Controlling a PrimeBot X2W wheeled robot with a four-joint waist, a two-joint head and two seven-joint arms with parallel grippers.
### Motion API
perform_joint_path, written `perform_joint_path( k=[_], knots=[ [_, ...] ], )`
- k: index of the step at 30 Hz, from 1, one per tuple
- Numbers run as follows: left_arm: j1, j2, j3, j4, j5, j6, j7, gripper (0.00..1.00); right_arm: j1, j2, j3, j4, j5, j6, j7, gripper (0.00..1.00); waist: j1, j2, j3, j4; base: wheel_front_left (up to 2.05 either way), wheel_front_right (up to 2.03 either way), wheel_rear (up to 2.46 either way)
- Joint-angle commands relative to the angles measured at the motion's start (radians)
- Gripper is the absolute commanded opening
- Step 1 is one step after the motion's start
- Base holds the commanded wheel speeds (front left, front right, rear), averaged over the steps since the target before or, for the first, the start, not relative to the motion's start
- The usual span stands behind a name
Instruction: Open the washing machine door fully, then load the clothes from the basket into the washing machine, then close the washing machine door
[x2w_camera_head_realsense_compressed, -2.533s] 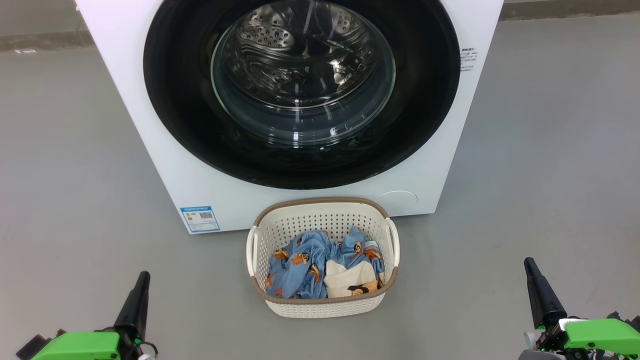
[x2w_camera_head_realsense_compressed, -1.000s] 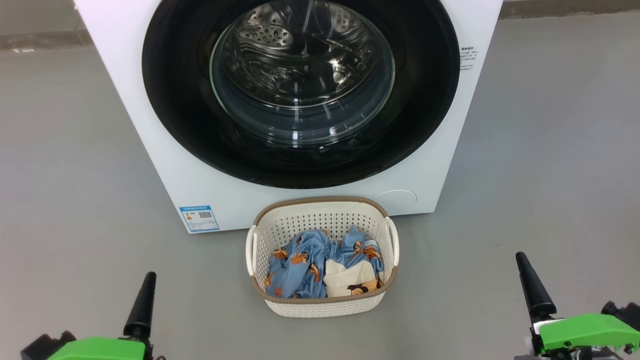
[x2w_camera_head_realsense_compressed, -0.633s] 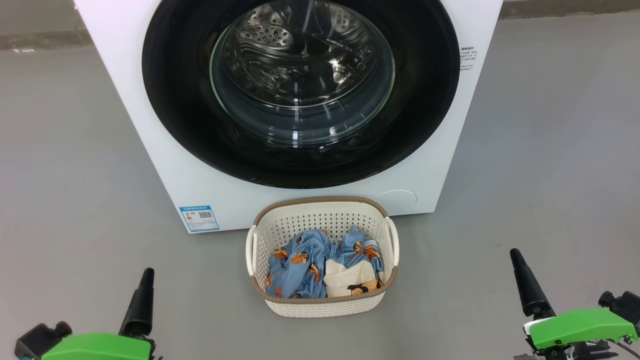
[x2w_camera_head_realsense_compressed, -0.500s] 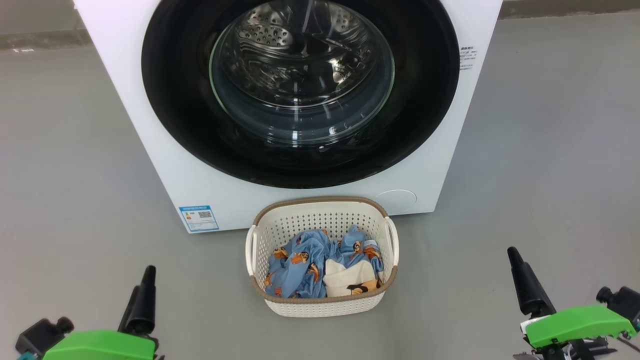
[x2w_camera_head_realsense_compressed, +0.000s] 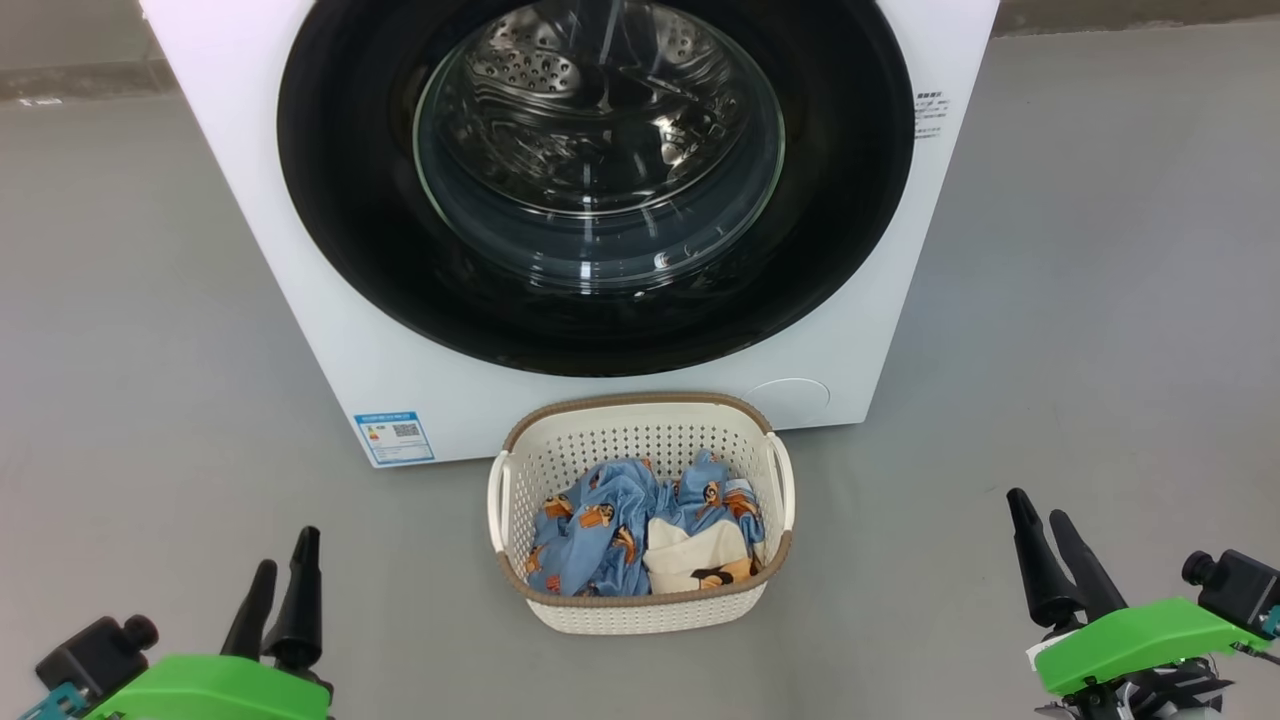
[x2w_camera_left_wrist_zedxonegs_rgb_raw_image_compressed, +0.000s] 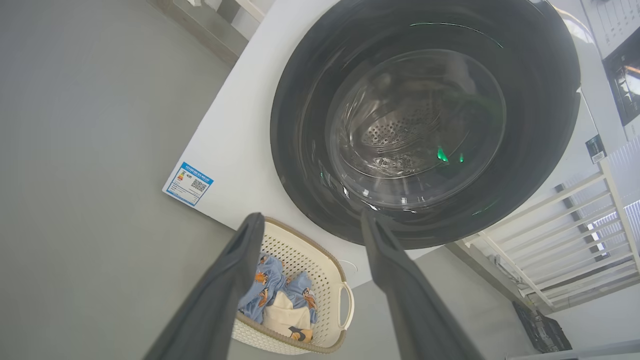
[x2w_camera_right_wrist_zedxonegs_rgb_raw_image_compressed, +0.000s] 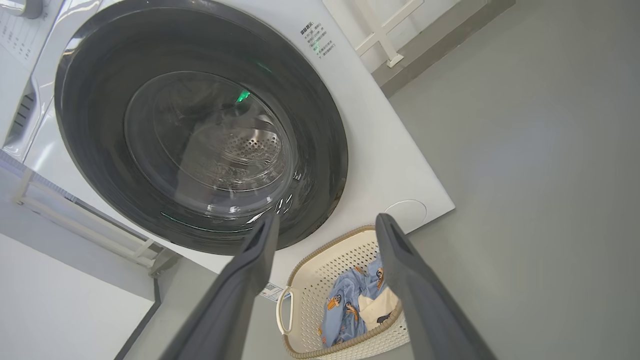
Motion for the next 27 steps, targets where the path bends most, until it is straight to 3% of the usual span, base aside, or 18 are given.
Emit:
perform_joint_path(
  k=[1, 27],
  knots=[
    [-0.047, 0.026, 0.017, -0.031, 0.024, -0.002, -0.015, 1.0, -0.054, -0.017, 0.016, -0.024, -0.028, 0.001, -0.01, 1.0, -0.0001, 0.0, 0.0, 0.0, 0.0, 0.0, 0.0],
    [-0.046, 0.067, -0.001, -0.028, 0.362, -0.002, -0.092, 1.0, -0.081, -0.032, 0.022, -0.006, -0.415, 0.001, -0.086, 1.0, -0.0001, 0.0, -0.009, -0.009, 0.0, 0.0, 0.0]
  ],
)
